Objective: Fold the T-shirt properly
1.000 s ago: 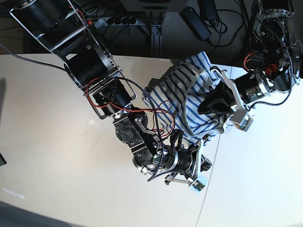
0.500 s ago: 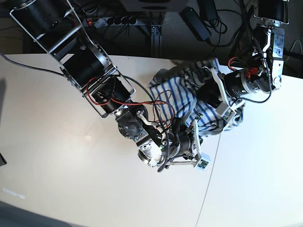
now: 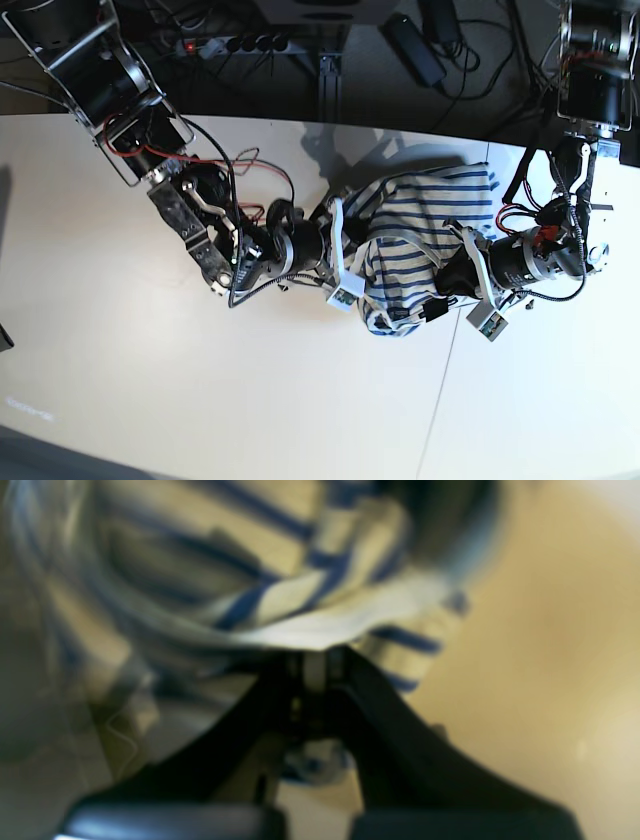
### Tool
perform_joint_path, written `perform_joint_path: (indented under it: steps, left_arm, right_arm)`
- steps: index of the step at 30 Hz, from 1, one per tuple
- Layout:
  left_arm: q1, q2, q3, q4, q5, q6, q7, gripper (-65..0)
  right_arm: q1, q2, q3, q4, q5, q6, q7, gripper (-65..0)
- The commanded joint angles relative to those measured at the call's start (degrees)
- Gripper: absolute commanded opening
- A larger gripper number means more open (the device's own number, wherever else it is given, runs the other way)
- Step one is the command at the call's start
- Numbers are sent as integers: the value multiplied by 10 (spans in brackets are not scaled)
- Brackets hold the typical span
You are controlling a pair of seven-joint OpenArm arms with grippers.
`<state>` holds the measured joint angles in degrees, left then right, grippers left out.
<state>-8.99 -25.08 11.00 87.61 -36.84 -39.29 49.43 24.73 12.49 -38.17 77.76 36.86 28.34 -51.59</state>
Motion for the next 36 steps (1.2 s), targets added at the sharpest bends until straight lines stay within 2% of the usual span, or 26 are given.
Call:
perform_joint_path:
  steps: [1,6,16,20,24,27,36]
  left_arm:
    - [-25,-3,13,1,-3,-7,-16,-650]
    - [-66,17,68,-11,44,-7,-25,-650]
    - [-113,12,14,-5,32,-7,15,-650]
    - [-113,2,-39,-5,-4,-7,37,-650]
    - [-104,2,-116,-3,-78,-7,90,-650]
    - [-76,1,-174,9,-88,-7,107,-650]
    - [94,1,-344,119,-138,-7,127,-650]
  right_arm:
    - [-3,5,9,30,8,36,5,-650]
    - [-66,18,38,114,-8,36,3,-650]
    - [-73,18,136,154,-9,36,-2,-650]
    - [-73,18,176,154,-4,36,-29,-650]
    - [-76,22,221,156,44,36,-66,-650]
    - [-102,33,251,175,65,36,-76,-650]
    - [-270,118,316,322,64,36,-76,-650]
